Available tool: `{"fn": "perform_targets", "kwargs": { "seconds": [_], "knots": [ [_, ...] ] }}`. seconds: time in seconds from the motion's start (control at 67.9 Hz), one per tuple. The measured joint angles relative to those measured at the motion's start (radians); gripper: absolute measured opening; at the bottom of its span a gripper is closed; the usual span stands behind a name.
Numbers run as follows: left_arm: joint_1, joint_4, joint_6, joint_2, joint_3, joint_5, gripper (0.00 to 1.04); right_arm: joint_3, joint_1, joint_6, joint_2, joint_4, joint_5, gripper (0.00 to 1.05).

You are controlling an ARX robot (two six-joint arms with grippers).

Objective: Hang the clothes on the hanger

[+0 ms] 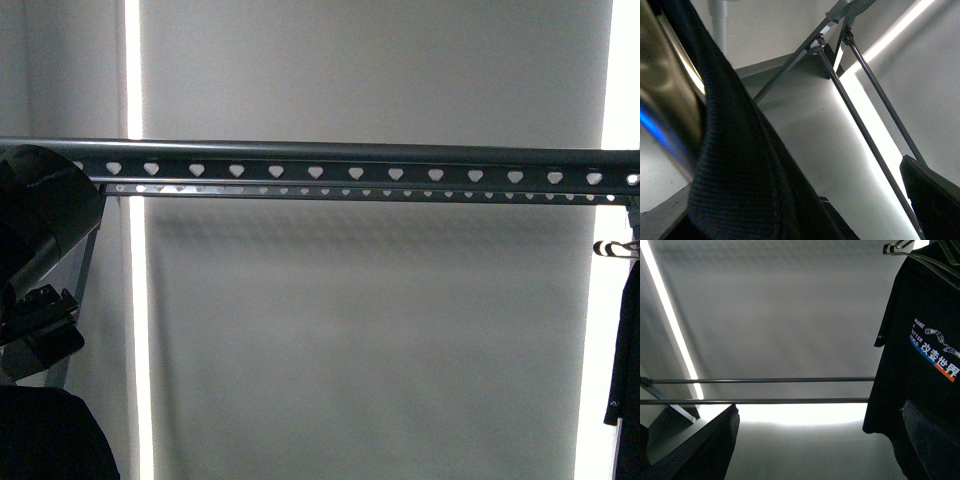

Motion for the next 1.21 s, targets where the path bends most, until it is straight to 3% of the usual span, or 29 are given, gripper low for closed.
{"fn": "perform_targets", "kwargs": {
  "seconds": [0.133, 0.456, 0.825, 1.207],
  "knots": [
    [0.0, -0.003, 0.003, 0.002, 0.009, -0.001, 0.57, 0.0, 0.0, 0.0, 0.0, 0.0, 0.0, 0.97],
    [0.0, -0.006, -0.036, 0.021, 0.018, 0.009, 0.05, 0.0, 0.0, 0.0, 0.0, 0.0, 0.0, 0.97],
    [-0.036, 0.2, 0.111, -0.077, -0.097, 0.081, 0.04, 0.0, 0.0, 0.0, 0.0, 0.0, 0.0, 0.97],
    [-0.082, 0.455, 0.392, -0.284, -0.253, 0.345, 0.04, 0.0, 0.0, 0.0, 0.0, 0.0, 0.0, 0.97]
  ]
}}
